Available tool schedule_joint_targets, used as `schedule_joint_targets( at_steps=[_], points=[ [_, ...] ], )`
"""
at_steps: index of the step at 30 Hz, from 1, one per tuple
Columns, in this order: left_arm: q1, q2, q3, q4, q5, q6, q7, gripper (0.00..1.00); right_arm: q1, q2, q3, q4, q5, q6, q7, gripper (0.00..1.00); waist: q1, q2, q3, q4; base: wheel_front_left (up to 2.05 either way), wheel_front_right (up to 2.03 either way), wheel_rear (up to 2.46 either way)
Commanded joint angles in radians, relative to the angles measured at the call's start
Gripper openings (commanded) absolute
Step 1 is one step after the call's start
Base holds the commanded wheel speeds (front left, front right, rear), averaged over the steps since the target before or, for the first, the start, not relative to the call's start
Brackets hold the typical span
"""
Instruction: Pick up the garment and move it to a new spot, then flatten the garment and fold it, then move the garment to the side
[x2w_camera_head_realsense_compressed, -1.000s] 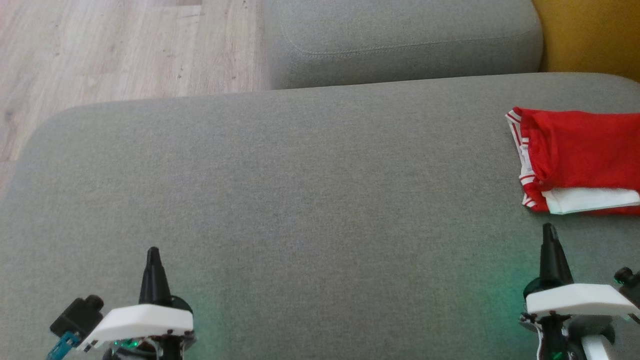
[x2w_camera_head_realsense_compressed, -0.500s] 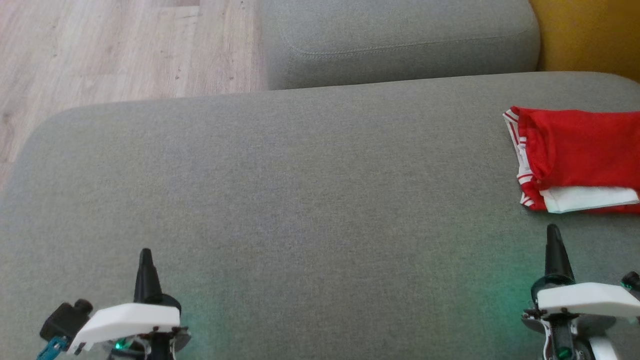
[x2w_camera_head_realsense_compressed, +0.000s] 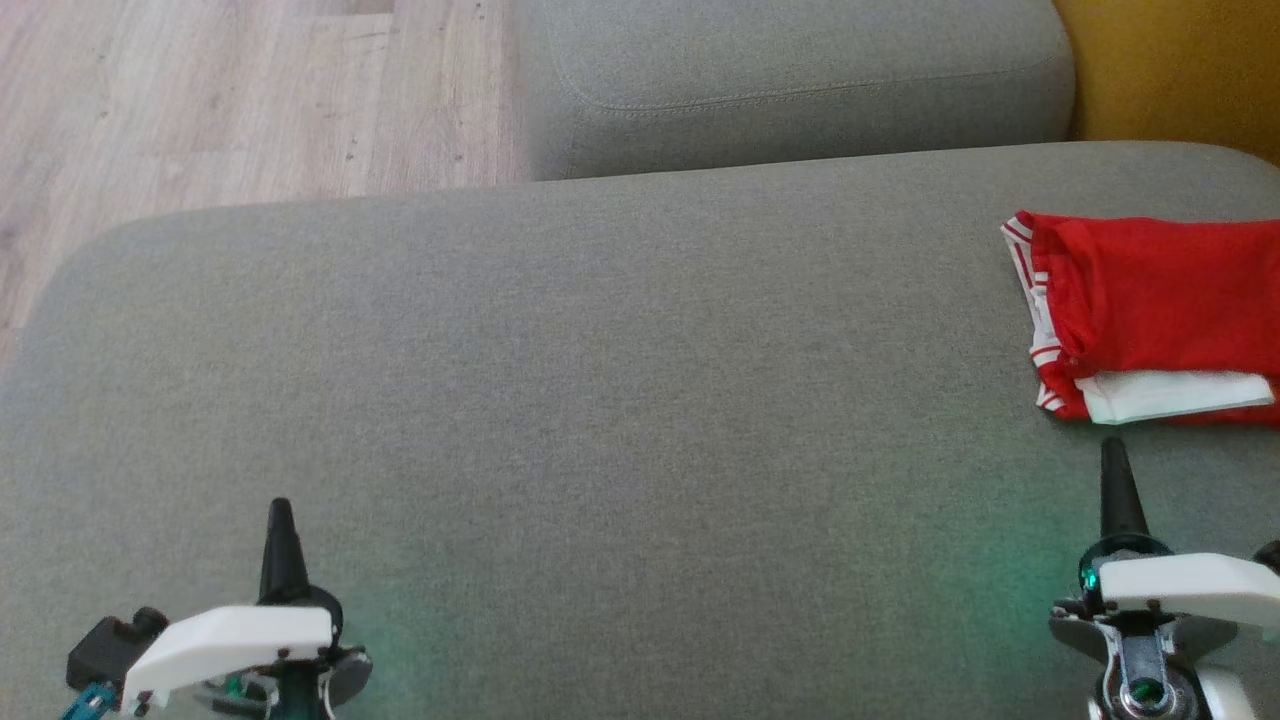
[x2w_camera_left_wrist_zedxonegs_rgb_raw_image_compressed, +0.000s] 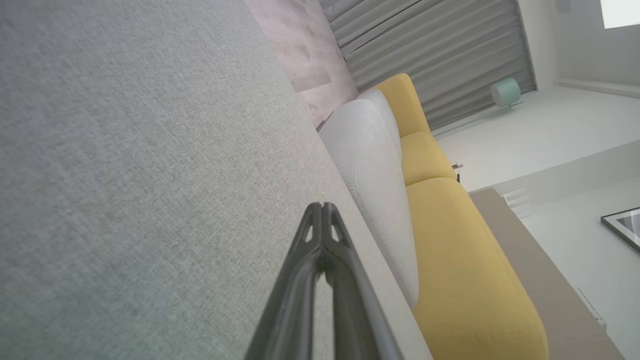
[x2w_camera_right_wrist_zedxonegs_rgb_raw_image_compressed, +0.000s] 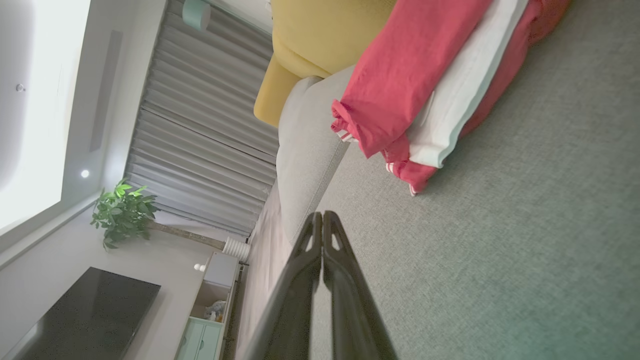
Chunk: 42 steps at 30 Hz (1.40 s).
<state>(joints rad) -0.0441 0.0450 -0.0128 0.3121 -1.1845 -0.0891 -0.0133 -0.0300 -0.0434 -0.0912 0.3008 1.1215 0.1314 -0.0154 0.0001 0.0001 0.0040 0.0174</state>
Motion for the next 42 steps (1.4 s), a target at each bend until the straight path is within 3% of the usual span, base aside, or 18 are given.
schedule_joint_targets(
  at_steps=[1, 42],
  points=[
    [-0.056, 0.004, 0.033, -0.039, -0.026, -0.008, 0.008, 0.00, -0.050, -0.005, 0.008, -0.040, 0.032, -0.001, 0.010, 0.00, -0.0001, -0.0001, 0.000, -0.001, 0.00, 0.00, 0.00],
    [-0.064, 0.005, 0.126, -0.067, -0.424, -0.042, 0.126, 0.00, -0.078, -0.007, -0.023, -0.056, 0.487, -0.001, 0.129, 0.00, -0.0001, -0.0001, -0.001, -0.017, 0.00, 0.00, 0.00]
  ],
)
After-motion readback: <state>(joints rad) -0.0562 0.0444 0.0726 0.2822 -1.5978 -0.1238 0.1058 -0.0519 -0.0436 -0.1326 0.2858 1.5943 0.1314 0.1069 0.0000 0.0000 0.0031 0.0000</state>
